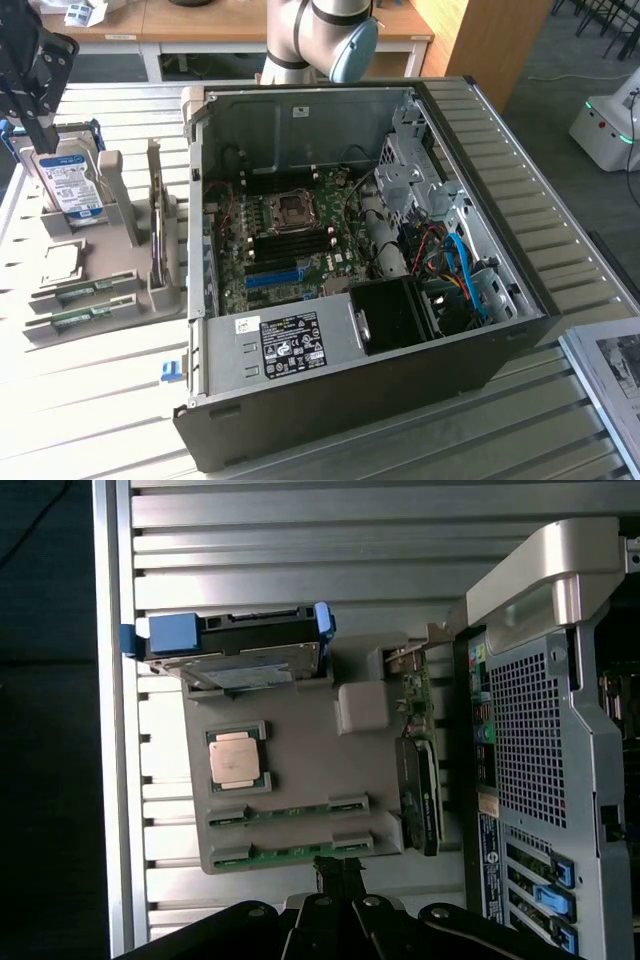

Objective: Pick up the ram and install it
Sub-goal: 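Reach for the ram, then pick up the ram and move it above insertion slot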

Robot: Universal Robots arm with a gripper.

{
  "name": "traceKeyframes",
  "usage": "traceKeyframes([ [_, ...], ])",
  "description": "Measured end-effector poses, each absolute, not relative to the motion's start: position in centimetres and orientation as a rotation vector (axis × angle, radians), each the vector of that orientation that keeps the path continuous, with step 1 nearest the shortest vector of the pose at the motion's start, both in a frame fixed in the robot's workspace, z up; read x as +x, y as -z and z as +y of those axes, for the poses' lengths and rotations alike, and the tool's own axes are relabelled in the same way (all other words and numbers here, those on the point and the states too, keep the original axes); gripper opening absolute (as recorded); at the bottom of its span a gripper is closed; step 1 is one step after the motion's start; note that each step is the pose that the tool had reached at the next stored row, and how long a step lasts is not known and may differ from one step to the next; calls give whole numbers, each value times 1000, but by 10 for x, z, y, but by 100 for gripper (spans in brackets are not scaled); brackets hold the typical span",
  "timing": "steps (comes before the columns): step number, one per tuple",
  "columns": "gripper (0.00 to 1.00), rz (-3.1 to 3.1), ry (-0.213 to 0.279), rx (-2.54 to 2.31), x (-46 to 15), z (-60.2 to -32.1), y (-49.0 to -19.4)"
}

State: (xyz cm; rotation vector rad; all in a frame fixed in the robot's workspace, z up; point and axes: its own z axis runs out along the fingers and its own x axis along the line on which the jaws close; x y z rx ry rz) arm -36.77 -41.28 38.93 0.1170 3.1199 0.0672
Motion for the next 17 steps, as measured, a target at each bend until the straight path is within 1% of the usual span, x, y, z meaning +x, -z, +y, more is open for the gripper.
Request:
traceKeyframes([
  [10, 10, 3120, -67, 117, -389, -413, -389],
  [17, 10, 3120, -67, 117, -391, -413, -389],
])
